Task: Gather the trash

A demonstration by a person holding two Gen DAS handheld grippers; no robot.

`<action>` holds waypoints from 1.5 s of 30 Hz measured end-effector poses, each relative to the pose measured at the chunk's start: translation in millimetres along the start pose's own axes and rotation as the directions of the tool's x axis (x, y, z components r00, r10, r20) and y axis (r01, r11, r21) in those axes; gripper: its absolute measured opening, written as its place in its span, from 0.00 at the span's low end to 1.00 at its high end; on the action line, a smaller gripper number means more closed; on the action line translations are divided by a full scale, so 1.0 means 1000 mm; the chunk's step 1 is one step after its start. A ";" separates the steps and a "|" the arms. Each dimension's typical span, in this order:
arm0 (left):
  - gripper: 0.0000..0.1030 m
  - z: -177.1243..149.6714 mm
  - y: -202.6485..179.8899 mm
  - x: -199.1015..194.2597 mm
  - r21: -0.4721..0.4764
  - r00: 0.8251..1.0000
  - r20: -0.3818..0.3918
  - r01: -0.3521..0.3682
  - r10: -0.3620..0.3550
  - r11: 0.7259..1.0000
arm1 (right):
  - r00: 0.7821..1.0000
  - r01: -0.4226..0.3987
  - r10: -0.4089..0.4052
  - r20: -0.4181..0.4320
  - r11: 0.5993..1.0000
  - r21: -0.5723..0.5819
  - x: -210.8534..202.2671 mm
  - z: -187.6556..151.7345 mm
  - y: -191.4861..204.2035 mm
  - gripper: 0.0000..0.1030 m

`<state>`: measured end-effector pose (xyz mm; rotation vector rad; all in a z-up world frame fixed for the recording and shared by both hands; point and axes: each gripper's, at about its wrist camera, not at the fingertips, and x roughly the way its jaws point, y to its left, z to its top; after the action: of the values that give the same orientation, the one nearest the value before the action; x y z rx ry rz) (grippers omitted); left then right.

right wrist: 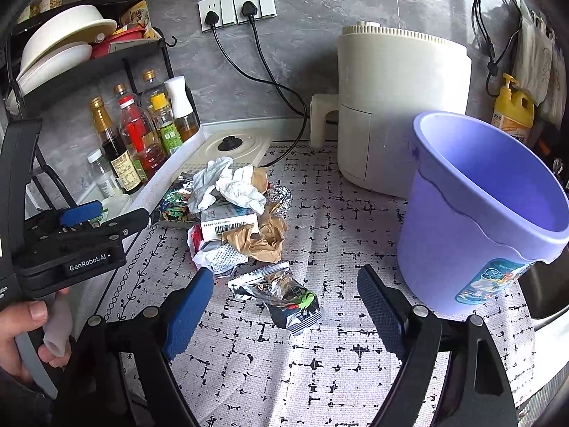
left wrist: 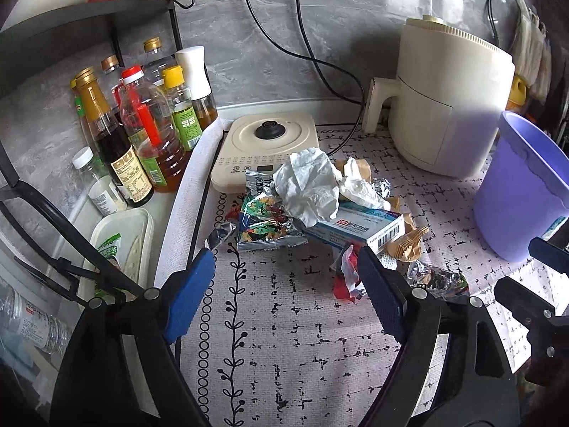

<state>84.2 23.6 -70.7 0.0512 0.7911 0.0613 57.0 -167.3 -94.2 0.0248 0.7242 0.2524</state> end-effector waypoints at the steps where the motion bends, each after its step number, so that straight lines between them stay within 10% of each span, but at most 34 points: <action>1: 0.76 0.000 -0.001 0.005 0.004 1.000 -0.009 0.009 -0.009 1.000 | 1.000 0.002 -0.002 -0.008 1.000 0.004 0.003 -0.001 0.000 0.76; 13: 0.58 0.002 -0.019 0.056 0.054 0.991 -0.085 0.108 -0.103 0.993 | 0.995 0.033 -0.027 -0.101 0.998 0.060 0.037 -0.013 -0.011 0.66; 28: 0.58 -0.013 -0.049 0.086 0.045 0.958 -0.160 0.247 -0.238 0.968 | 0.988 0.040 -0.029 -0.151 0.997 0.072 0.047 -0.022 -0.010 0.65; 31: 0.29 -0.011 -0.051 0.084 0.017 0.949 -0.160 0.278 -0.272 0.960 | 0.988 0.032 -0.022 -0.152 0.998 0.061 0.048 -0.024 -0.006 0.65; 45: 0.22 -0.014 -0.009 0.029 0.009 0.994 -0.028 0.106 -0.105 0.994 | 0.979 -0.020 0.020 -0.204 1.000 0.004 0.080 -0.039 0.013 0.63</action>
<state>95.0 17.5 -102.2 0.0185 0.8202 -0.0423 85.7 -138.1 -174.4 0.0085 0.9292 0.2757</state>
